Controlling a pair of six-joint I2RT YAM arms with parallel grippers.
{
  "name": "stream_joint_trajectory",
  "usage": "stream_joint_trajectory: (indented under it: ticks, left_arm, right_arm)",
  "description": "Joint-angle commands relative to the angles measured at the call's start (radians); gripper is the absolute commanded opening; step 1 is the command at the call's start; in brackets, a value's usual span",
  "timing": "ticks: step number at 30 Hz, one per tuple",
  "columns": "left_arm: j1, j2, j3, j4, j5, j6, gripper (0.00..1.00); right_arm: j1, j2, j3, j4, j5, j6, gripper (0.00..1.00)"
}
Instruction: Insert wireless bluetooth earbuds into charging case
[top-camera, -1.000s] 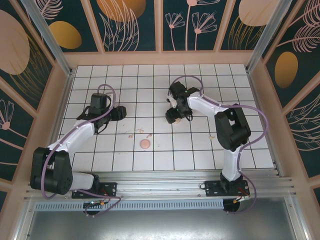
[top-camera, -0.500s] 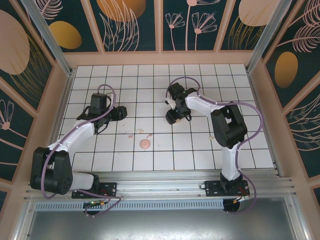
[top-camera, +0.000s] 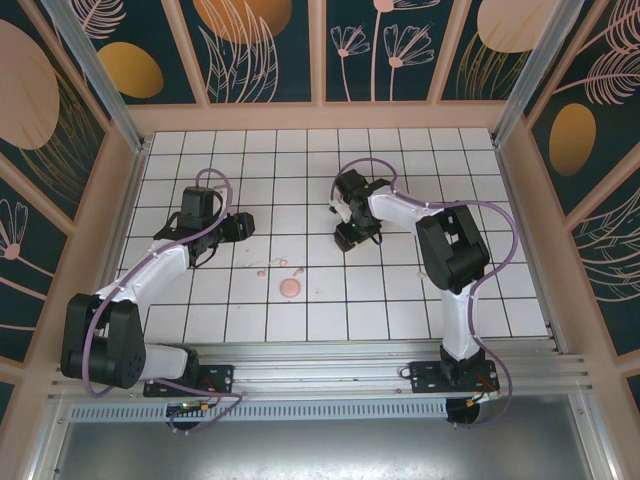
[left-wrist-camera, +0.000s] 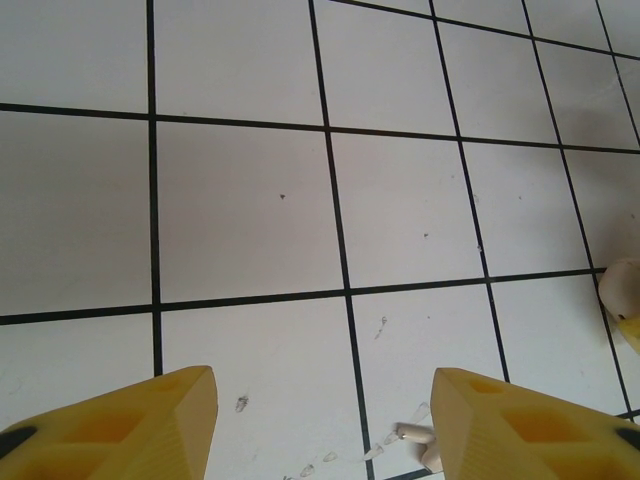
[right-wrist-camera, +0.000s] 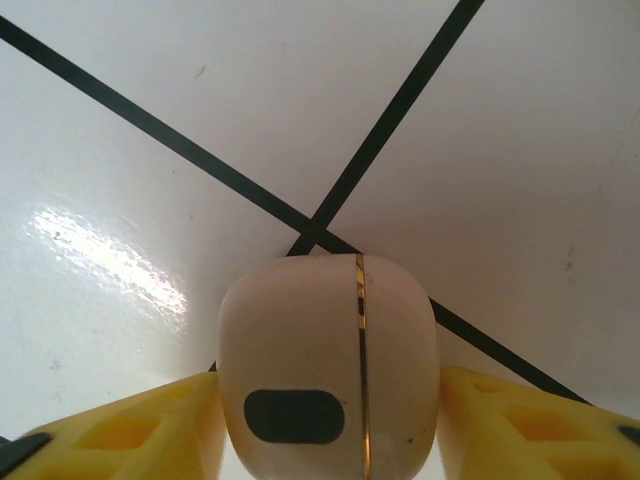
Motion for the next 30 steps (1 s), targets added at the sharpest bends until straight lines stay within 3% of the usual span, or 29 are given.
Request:
stream_joint_trajectory:
  ticks: [1,9,13,22,30]
  left_arm:
    - [-0.004,0.012,0.026,0.006,0.022,-0.01,0.58]
    - [-0.005,0.015,0.053,-0.032,0.069,0.003,0.53]
    - [-0.004,0.019,0.09,-0.068,0.181,0.022,0.49]
    - [-0.07,-0.019,0.186,-0.066,0.433,0.043,0.46]
    - [-0.139,-0.029,0.227,-0.018,0.604,0.037,0.47]
  right_arm:
    - [-0.004,0.003,-0.019,0.008,-0.006,-0.023,0.51]
    - [-0.004,-0.082,-0.087,0.094,-0.005,-0.044,0.43]
    - [-0.004,-0.22,-0.183,0.248,-0.019,-0.066,0.39]
    - [-0.004,-0.56,-0.425,0.645,-0.25,-0.097,0.38]
    - [0.063,-0.691,-0.518,0.775,-0.301,-0.237,0.37]
